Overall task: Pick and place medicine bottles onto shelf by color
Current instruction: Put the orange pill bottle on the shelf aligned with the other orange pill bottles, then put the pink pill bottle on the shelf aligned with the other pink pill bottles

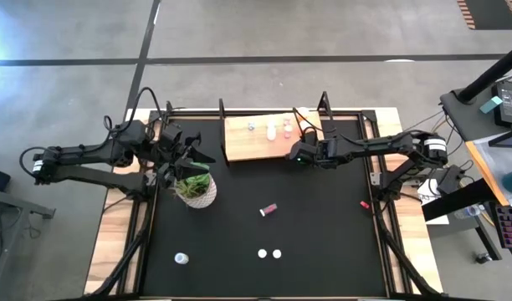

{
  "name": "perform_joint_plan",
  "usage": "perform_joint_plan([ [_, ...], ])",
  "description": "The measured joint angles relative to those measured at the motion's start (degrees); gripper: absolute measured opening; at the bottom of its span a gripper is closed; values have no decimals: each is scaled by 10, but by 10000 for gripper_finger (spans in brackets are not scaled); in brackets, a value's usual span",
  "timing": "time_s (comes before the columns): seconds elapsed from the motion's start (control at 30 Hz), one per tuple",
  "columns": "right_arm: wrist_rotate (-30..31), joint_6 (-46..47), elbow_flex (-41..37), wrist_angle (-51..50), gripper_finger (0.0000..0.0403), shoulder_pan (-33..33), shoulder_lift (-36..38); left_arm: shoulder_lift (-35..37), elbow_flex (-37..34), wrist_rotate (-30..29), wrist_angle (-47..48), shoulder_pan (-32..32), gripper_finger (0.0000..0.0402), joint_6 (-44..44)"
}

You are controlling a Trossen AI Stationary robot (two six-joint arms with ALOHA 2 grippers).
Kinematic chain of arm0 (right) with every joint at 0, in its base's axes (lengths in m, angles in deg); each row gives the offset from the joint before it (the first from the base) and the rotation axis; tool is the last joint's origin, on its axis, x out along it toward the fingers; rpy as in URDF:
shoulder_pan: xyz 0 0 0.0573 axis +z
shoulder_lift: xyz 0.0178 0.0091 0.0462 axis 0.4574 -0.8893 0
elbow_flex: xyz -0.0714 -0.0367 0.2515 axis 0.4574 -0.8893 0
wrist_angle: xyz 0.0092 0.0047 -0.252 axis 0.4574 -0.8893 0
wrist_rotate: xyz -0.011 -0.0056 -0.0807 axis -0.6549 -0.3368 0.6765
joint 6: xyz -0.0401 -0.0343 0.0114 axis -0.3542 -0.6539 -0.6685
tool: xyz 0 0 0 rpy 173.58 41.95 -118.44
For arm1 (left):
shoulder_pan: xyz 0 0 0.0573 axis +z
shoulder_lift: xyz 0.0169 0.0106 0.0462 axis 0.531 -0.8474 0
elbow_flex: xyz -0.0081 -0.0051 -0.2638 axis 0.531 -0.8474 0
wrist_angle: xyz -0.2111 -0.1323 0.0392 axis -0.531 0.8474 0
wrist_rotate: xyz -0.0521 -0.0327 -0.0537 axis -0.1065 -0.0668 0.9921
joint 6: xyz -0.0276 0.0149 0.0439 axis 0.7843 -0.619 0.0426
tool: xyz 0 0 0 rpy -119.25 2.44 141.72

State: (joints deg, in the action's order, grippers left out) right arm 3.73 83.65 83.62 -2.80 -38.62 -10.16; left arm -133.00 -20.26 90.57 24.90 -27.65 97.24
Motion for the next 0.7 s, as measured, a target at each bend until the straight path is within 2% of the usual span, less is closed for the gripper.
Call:
perform_joint_plan([
  [0.4, -33, 5, 9, -1, 231, 2, -1, 0, 0, 0, 0, 0, 190, 0],
  [0.7, -54, 7, 52, -17, 231, 16, -1, 0, 0, 0, 0, 0, 190, 2],
])
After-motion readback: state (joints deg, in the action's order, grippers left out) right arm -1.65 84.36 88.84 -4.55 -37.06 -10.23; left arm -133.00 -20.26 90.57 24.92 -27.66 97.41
